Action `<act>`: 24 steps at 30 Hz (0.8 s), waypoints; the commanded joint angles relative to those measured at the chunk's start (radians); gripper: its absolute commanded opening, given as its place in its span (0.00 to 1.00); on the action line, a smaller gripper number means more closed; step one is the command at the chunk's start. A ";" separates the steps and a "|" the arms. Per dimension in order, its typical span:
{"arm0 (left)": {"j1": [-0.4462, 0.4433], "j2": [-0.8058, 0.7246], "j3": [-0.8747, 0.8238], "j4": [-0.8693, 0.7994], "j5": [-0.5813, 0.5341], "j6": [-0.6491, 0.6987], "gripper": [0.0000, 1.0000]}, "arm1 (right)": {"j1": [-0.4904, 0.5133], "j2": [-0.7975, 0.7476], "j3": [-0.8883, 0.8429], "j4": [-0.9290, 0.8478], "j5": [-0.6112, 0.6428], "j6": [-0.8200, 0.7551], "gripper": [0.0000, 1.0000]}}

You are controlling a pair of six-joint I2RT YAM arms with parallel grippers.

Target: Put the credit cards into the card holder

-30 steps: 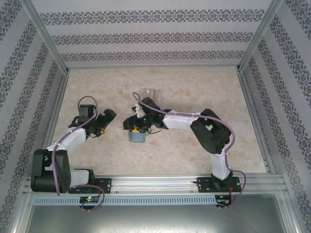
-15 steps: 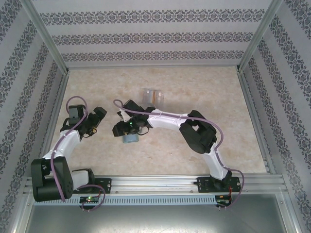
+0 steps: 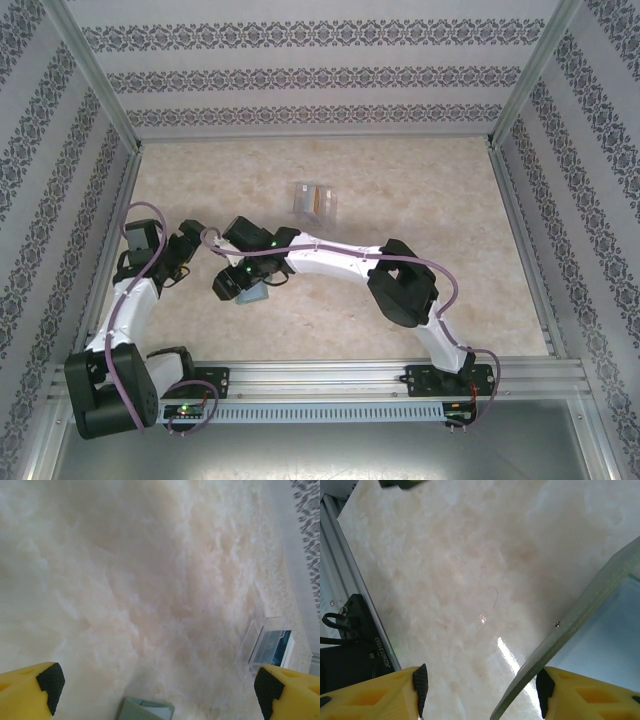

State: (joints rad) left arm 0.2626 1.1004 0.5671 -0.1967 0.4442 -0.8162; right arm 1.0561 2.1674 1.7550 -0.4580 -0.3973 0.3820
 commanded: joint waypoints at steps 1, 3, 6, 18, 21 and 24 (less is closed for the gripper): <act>0.009 0.028 -0.043 0.038 0.107 -0.023 0.99 | -0.002 -0.034 -0.029 0.015 -0.030 -0.049 0.61; 0.000 0.015 -0.067 0.058 0.153 -0.064 0.99 | -0.002 -0.037 -0.051 0.035 -0.052 -0.057 0.60; -0.027 0.013 -0.018 -0.081 0.139 -0.001 0.99 | -0.002 -0.038 -0.067 0.053 -0.066 -0.062 0.56; -0.154 0.065 0.090 -0.341 0.104 0.105 0.95 | -0.002 -0.083 -0.137 0.101 -0.023 -0.120 0.39; -0.182 0.084 0.106 -0.360 0.114 0.127 0.86 | -0.002 -0.101 -0.167 0.133 -0.023 -0.125 0.39; -0.214 0.096 0.103 -0.314 0.149 0.125 0.79 | -0.002 -0.103 -0.172 0.140 -0.018 -0.130 0.37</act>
State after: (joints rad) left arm 0.0940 1.1851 0.6640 -0.4545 0.5457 -0.7395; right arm 1.0565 2.1208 1.5848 -0.4080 -0.4305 0.2798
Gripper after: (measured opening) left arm 0.801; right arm 0.370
